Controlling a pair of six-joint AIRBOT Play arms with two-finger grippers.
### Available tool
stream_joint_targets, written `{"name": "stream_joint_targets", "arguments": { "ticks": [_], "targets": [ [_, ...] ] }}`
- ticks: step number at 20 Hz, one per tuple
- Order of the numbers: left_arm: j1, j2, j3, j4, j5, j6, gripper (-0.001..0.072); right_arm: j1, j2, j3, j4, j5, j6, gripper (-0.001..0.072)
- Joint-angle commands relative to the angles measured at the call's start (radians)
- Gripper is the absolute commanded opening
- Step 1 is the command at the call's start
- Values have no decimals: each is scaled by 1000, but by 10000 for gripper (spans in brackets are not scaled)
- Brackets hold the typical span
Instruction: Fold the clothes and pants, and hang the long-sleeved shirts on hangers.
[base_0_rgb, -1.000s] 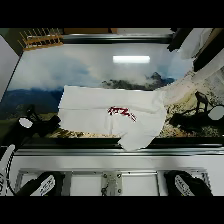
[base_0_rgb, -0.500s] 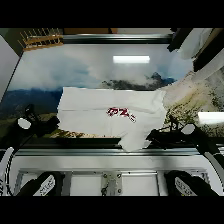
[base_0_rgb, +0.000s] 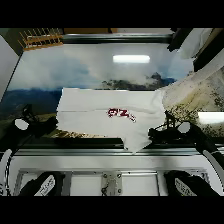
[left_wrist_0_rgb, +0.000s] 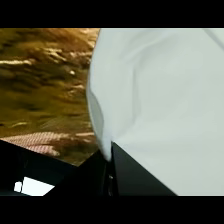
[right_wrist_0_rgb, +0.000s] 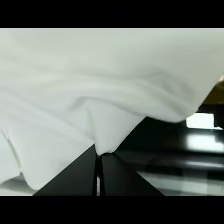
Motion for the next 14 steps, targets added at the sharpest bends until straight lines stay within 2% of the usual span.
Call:
{"name": "stream_joint_targets", "arguments": {
  "ticks": [1, 4, 7, 10, 14],
  "targets": [
    [56, 101, 0, 2, -172, 75, 5, -78, 125, 38, -153, 202, 0, 11],
    [72, 216, 0, 48, -343, 87, 4, -140, 264, 40, -213, 354, 0, 10],
    [32, 284, 0, 54, -423, 78, 4, -185, 341, 56, -212, 404, 1, 10],
    [-40, 271, 1, 54, -407, 68, 5, -192, 322, 116, -212, 412, 1, 11],
    [-65, 114, 101, 50, -356, 53, 4, -192, 225, 231, -212, 403, 12, 10]
  ]
}}
